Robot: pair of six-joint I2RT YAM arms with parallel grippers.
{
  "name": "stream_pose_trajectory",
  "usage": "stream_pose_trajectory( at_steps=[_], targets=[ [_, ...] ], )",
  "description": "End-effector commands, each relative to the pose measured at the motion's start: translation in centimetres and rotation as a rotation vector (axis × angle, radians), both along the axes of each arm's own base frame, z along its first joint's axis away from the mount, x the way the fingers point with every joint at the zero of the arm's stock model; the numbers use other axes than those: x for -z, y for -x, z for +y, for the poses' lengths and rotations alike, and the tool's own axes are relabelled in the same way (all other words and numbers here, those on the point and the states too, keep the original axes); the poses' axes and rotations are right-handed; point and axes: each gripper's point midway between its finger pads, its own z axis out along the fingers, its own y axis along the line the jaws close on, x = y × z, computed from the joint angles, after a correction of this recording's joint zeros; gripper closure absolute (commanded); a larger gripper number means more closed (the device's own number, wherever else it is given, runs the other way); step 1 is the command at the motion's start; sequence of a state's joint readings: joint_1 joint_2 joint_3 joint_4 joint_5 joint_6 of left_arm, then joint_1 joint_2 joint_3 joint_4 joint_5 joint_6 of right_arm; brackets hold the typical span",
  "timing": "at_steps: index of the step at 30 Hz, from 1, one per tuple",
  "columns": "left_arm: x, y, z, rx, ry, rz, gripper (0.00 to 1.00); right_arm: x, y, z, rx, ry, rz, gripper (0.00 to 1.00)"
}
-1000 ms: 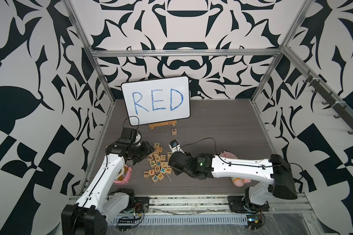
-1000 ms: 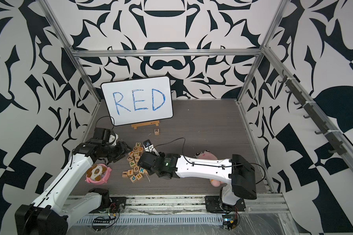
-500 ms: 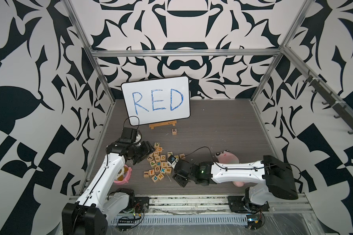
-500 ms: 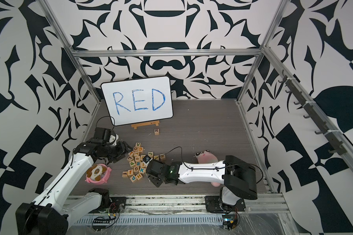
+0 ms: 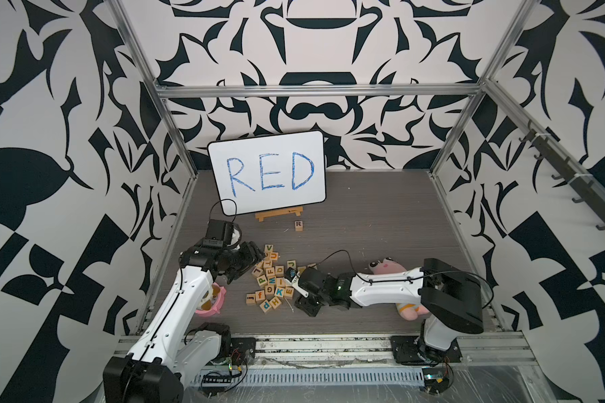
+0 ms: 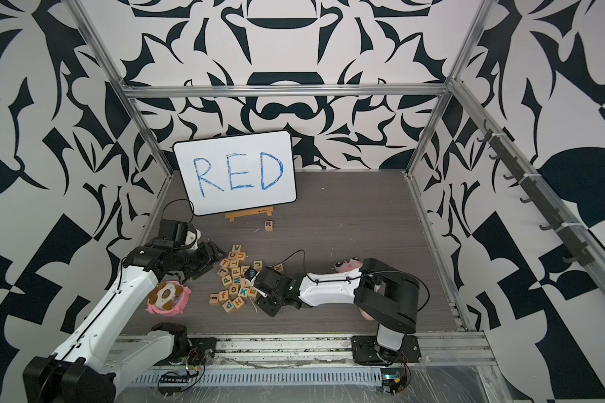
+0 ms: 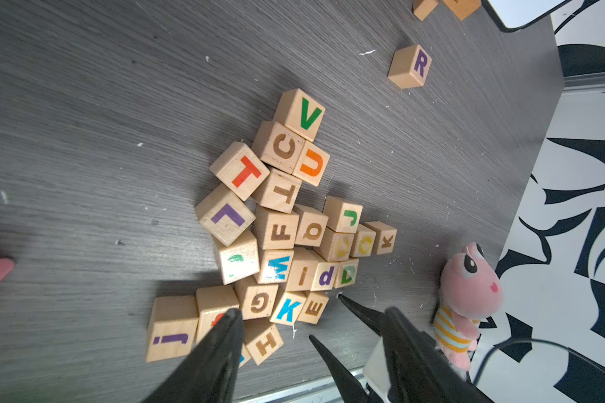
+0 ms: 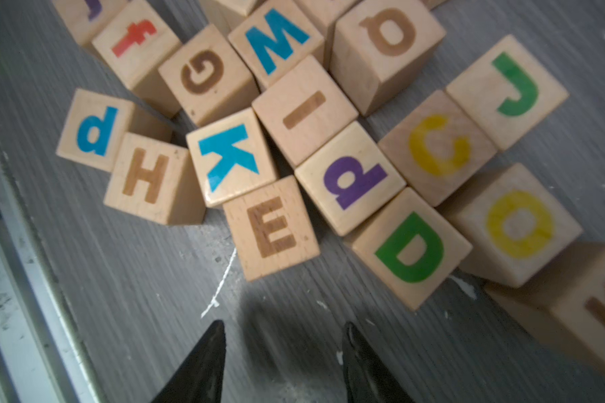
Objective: Assemble the uppercase word "red" with letter blocks
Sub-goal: Pick up the letter block from the center of the board.
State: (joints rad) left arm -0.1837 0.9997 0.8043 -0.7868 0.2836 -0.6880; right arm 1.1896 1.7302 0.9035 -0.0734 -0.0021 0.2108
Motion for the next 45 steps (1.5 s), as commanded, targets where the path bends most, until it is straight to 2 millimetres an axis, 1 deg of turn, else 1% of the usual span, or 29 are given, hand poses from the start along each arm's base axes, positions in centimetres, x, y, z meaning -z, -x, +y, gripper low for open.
stream_pose_trajectory(
  at_steps=[1, 7, 11, 15, 18, 23, 28, 32, 35, 39, 44, 45],
  targets=[
    [-0.5, 0.1, 0.2, -0.004, -0.007, -0.013, 0.33, -1.8, -0.8, 2.3, -0.045, -0.062, -0.045, 0.47],
    [-0.7, 0.1, 0.4, -0.012, -0.015, -0.034, 0.32, -0.7, -1.6, 2.9, -0.05, -0.041, -0.059, 0.44],
    [-0.8, 0.1, 0.4, -0.013, -0.015, -0.04, 0.32, 0.0, -2.0, 3.4, -0.061, -0.018, -0.059, 0.44],
    [-0.8, 0.1, 0.7, -0.023, -0.029, -0.046, 0.32, 0.3, -2.3, 3.4, -0.064, 0.001, -0.068, 0.44],
    [-0.8, 0.1, 0.8, -0.025, -0.032, -0.047, 0.32, 0.6, -2.6, 3.0, -0.062, 0.022, -0.071, 0.44],
    [-0.7, 0.1, 0.8, -0.027, -0.033, -0.041, 0.32, 1.0, -2.5, 3.0, -0.078, 0.033, -0.07, 0.45],
    [-0.6, 0.0, 1.0, -0.033, -0.042, -0.038, 0.32, 1.3, -2.5, 3.5, -0.093, 0.048, -0.054, 0.48],
    [-0.6, 0.0, 1.3, -0.048, -0.056, -0.043, 0.32, 1.3, -2.4, 3.5, -0.096, 0.051, -0.05, 0.51],
    [-0.7, 0.0, 1.4, -0.052, -0.06, -0.05, 0.32, 1.3, -2.3, 3.2, -0.092, 0.067, -0.041, 0.54],
    [-0.9, 0.0, 1.6, -0.06, -0.07, -0.06, 0.32, 1.1, -2.0, 2.6, -0.08, 0.075, -0.03, 0.6],
    [-1.0, -0.1, 1.7, -0.065, -0.071, -0.07, 0.32, 1.1, -1.8, 1.8, -0.045, 0.069, -0.019, 0.61],
    [-1.0, -0.1, 1.7, -0.065, -0.072, -0.07, 0.32, 1.1, -1.8, 1.6, -0.037, 0.068, -0.017, 0.64]
  ],
)
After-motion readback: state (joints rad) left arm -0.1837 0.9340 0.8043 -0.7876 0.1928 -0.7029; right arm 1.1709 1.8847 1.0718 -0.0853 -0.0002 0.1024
